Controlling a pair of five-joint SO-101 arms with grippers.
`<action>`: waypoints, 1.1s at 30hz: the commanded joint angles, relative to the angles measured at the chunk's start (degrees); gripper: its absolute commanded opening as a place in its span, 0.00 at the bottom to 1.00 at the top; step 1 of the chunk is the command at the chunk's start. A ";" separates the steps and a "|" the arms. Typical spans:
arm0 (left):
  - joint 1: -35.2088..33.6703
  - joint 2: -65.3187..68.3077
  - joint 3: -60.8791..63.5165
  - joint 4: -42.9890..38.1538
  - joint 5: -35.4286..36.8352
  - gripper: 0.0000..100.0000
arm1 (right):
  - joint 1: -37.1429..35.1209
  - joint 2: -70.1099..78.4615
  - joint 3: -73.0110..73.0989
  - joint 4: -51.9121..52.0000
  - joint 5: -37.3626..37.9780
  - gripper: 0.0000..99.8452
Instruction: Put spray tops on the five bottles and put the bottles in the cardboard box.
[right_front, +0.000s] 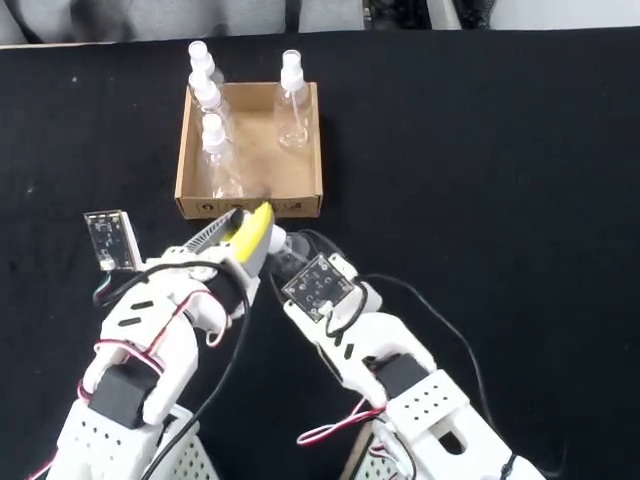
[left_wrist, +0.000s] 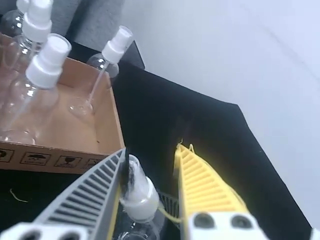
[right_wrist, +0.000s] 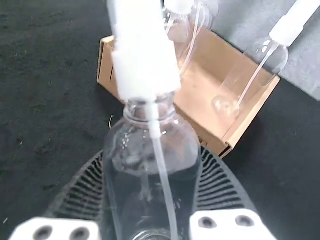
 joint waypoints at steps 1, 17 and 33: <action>-2.42 -0.62 -3.56 0.35 0.18 0.14 | 3.69 -2.15 0.04 -3.52 -3.69 0.08; -13.76 -0.62 3.74 -9.49 -0.35 0.14 | 4.40 -2.15 0.04 -4.40 -4.57 0.08; -3.65 -0.62 -1.54 -3.69 0.09 0.14 | 4.13 -2.15 0.04 -4.40 -4.57 0.08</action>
